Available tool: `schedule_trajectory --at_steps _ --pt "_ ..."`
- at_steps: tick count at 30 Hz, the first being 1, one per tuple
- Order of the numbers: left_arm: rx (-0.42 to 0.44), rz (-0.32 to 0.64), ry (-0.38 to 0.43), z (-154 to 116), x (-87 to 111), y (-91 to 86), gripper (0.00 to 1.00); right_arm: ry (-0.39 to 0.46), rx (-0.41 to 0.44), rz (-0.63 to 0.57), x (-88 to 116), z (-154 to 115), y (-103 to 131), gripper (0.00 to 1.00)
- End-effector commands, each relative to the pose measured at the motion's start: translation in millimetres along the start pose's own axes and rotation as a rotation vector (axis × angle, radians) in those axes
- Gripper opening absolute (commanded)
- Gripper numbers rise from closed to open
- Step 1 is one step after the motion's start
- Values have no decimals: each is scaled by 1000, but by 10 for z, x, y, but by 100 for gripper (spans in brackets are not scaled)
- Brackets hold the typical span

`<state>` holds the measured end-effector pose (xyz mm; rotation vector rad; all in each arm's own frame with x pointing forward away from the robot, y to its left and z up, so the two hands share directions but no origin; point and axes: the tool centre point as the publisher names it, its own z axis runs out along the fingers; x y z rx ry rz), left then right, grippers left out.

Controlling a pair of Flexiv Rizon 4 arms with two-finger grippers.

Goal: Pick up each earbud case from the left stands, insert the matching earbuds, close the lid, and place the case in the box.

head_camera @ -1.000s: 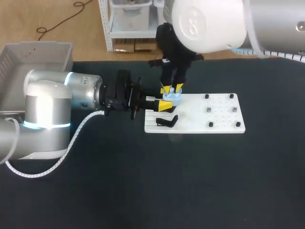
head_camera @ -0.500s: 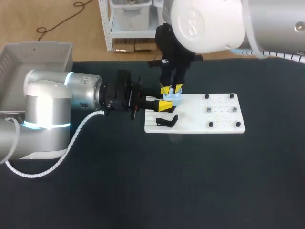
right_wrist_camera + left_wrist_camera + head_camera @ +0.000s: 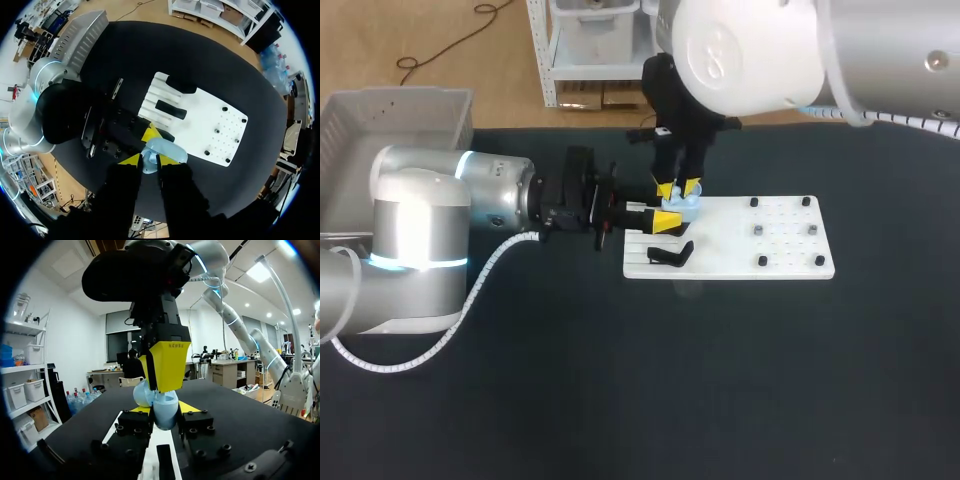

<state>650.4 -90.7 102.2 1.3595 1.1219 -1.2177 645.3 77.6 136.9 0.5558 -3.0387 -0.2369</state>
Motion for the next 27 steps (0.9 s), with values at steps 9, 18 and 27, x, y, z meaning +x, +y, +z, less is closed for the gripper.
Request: schedule_trajectory --at_steps 9,18,27 --pt "-4 2 0 1 0 -11 0 11 6 1 -13 -9 9 70" --pt "-4 2 0 1 0 -11 0 -30 -45 16 157 -256 8 100" --pt "-4 2 0 1 0 -11 0 -222 -144 287 -128 -398 -404 100"
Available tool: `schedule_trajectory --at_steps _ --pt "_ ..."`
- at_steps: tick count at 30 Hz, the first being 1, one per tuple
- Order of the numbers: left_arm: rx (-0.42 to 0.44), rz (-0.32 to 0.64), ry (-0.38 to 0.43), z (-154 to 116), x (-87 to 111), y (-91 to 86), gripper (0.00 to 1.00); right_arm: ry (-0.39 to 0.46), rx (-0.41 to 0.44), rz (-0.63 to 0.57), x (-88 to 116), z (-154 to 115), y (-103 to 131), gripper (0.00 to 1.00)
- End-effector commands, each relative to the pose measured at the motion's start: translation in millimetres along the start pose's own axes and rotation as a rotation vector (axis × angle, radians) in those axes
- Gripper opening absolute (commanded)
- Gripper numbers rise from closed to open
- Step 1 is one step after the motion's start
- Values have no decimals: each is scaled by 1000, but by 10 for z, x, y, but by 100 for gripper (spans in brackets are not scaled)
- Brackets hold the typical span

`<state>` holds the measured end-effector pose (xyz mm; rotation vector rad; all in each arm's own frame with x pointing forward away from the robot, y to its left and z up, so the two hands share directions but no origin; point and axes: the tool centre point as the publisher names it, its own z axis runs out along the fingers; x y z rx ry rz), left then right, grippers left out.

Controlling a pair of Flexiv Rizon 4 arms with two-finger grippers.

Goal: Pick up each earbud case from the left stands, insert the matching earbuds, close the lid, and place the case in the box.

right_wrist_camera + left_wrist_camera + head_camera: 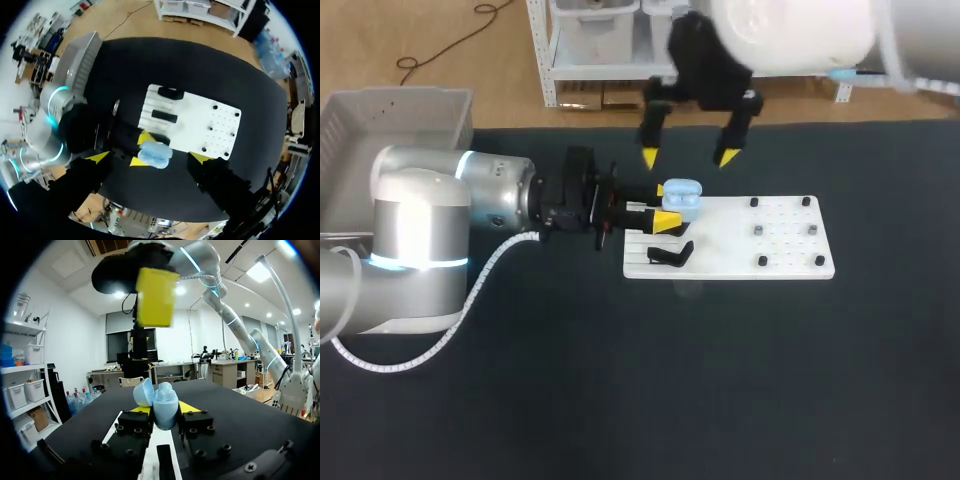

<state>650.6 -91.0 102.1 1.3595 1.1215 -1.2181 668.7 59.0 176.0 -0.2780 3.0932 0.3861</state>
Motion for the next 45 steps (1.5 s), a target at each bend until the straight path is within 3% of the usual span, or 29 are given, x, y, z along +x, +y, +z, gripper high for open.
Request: schedule_trajectory --at_steps 1,6,16,29,45 --pt "-4 2 0 -2 -1 -13 0 -156 -82 145 -58 9 -266 100" --pt "-4 2 0 -2 -1 -13 0 -200 -84 230 -198 62 -427 100" --pt "-4 2 0 -2 -1 -13 0 -166 -79 273 -348 294 -549 100" --pt "-4 2 0 -2 -1 -13 0 -73 -36 262 -155 468 -552 100" --pt "-4 2 0 -2 -1 -13 0 -17 -33 254 75 453 -523 100"
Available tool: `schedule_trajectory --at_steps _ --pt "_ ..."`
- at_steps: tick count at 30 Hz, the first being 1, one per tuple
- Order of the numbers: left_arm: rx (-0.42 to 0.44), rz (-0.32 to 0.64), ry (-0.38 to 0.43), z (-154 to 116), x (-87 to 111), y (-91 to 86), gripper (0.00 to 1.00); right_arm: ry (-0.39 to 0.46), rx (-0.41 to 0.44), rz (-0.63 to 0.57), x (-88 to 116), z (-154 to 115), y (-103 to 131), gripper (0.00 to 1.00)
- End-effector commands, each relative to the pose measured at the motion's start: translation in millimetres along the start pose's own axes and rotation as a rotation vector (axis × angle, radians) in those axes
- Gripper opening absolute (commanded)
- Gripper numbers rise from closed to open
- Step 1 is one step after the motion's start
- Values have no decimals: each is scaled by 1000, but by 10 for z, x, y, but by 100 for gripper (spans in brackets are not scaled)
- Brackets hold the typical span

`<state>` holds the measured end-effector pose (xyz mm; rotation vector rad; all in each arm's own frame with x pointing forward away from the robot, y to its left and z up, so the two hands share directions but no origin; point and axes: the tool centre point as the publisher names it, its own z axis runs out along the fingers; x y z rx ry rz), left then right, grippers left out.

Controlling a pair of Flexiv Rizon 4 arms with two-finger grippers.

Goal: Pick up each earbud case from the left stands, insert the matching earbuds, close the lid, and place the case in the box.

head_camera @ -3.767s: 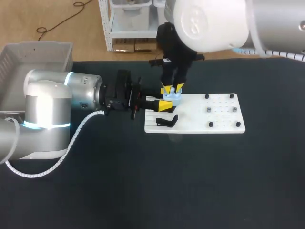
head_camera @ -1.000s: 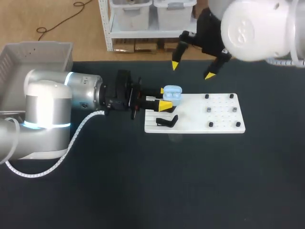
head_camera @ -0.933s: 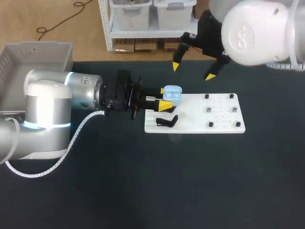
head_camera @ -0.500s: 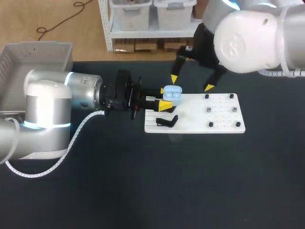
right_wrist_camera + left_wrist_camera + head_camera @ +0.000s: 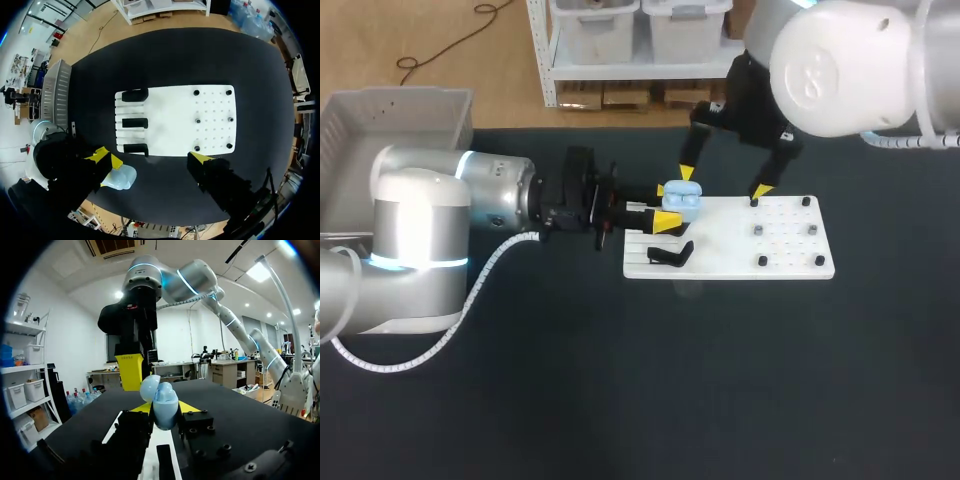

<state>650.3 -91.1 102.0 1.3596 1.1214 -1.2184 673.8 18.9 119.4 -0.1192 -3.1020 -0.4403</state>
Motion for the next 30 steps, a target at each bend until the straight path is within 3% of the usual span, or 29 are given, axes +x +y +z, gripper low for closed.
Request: schedule_trajectory --at_steps 1,12,21,30 --pt "-4 2 0 -3 -2 -11 0 1 2 -1 46 3 -3 100" --pt "-4 2 0 -3 -2 -11 0 6 5 -9 67 -1 10 100" --pt "-4 2 0 -3 -2 -11 0 -147 -80 -28 -13 -245 -96 100" --pt "-4 2 0 -3 -2 -11 0 -261 -136 -174 175 -475 -304 100"
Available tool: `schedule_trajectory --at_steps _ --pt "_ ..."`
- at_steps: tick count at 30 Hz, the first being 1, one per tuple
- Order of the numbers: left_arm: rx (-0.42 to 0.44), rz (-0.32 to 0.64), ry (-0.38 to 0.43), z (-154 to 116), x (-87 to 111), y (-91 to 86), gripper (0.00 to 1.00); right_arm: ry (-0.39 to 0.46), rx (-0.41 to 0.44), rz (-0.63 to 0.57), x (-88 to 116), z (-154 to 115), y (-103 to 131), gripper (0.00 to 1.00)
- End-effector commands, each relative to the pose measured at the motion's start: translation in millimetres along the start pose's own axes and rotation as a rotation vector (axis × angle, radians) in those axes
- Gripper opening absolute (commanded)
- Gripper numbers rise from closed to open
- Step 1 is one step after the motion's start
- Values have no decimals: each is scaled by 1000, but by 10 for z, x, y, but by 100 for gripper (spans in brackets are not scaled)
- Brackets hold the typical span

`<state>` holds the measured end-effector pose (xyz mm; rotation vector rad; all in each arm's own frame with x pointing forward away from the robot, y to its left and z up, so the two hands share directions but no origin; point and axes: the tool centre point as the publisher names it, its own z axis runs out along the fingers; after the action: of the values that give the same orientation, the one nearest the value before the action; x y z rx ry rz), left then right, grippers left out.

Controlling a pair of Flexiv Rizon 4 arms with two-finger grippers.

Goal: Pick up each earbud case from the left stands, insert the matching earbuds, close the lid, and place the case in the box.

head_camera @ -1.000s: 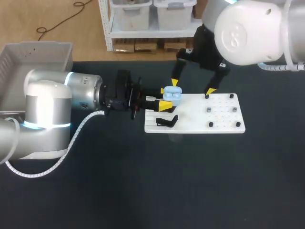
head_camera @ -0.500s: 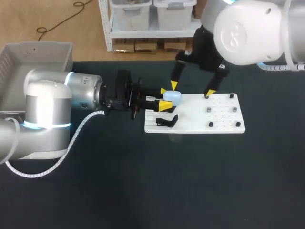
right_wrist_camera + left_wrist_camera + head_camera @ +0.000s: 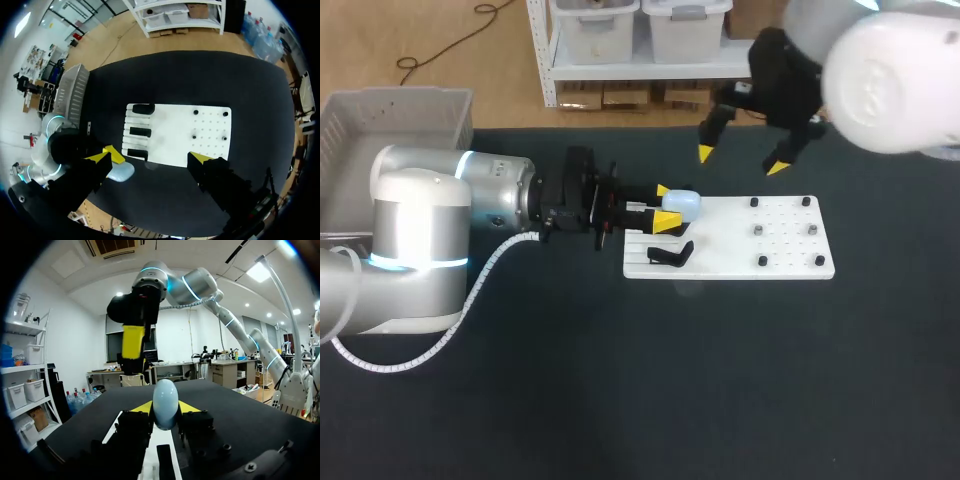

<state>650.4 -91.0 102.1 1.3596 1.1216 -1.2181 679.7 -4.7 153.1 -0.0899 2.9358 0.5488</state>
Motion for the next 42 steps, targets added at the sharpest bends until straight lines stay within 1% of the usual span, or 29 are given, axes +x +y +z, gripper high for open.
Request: schedule_trajectory --at_steps 1,6,12,18,22,24,26,28,31,32,33,40,42 --pt "-4 2 0 -2 -1 -12 0 -135 -32 -33 280 -152 -149 100" --pt "-4 2 0 -2 -1 -12 0 -162 -19 -95 422 -232 -267 100" --pt "-4 2 0 -2 -1 -12 0 -167 -5 -156 559 -198 -357 100" --pt "-4 2 0 -2 -1 -12 0 -165 -5 -164 571 -188 -370 100" --pt "-63 13 14 -129 -187 -101 0 -165 -5 -164 571 -188 -370 100" --pt "-99 22 -6 -203 -298 -143 0 -165 -5 -164 571 -188 -370 100" --pt "-135 41 -6 -259 -429 -195 0 -165 -5 -164 571 -188 -370 100" --pt "-156 55 -19 -299 -528 -227 0 -165 -5 -164 571 -188 -370 100" --pt "-204 81 2 -414 -706 -273 0 -165 -5 -164 571 -188 -370 100" --pt "-217 86 8 -447 -739 -281 0 -165 -5 -164 571 -188 -370 100" --pt "-245 89 20 -513 -791 -289 0 -165 -5 -164 571 -188 -370 100" --pt "-413 37 76 -924 -924 -293 0 -165 -5 -164 571 -188 -370 100" --pt "-464 19 65 -1063 -936 -285 0 -165 -5 -164 571 -188 -370 100"
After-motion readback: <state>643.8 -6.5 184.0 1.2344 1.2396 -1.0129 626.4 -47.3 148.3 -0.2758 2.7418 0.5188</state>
